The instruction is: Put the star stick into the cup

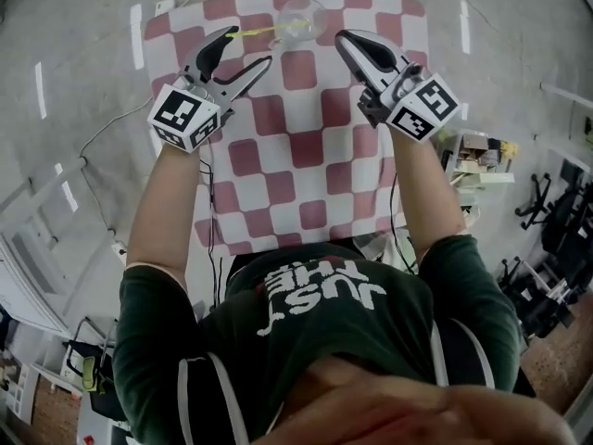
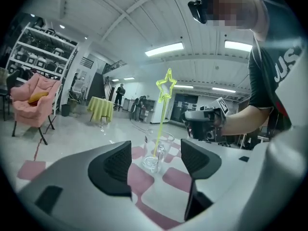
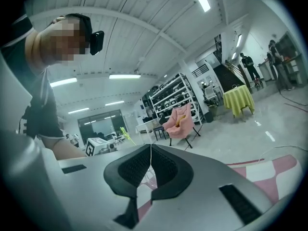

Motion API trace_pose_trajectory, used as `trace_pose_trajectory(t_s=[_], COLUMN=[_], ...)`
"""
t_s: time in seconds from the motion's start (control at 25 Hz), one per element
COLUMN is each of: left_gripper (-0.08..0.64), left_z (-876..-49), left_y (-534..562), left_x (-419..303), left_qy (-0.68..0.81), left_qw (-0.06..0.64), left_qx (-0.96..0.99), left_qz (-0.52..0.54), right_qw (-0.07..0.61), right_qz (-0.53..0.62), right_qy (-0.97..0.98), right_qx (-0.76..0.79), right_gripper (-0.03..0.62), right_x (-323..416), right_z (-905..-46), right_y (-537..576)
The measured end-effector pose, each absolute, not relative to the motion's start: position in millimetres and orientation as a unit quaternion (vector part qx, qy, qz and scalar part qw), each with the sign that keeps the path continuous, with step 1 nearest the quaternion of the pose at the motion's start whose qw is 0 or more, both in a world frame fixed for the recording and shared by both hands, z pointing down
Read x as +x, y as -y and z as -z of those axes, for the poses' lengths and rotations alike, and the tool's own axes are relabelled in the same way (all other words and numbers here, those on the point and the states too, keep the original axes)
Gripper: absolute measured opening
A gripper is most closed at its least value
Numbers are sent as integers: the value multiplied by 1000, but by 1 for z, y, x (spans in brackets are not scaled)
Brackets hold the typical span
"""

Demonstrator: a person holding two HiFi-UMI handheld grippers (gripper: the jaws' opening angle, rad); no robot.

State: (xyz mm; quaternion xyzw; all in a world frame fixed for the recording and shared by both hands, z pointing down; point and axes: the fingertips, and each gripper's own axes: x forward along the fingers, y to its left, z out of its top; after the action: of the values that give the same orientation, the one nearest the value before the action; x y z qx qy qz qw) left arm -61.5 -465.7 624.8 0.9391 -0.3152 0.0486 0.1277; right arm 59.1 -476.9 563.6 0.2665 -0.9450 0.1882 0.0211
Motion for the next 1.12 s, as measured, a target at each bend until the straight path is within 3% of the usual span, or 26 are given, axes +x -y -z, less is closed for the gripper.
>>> trace_pose_trajectory(t_s=[0.12, 0.56, 1.12], left_gripper=[316, 24, 11], left_z=[-614, -527, -428], left_y=[451, 410, 341], left_x=[-72, -133, -176], left_qy=[315, 300, 297], left_qw=[143, 146, 162], left_qx=[937, 942, 940], left_qz=[-40, 37, 52], right_qw=[22, 29, 40], right_qz=[-191, -188, -168], right_qy=[941, 930, 939], right_qx=[280, 316, 298], right_gripper=[35, 35, 34], right_x=[60, 33, 2], right_z=[-555, -513, -405], right_y=[471, 455, 410])
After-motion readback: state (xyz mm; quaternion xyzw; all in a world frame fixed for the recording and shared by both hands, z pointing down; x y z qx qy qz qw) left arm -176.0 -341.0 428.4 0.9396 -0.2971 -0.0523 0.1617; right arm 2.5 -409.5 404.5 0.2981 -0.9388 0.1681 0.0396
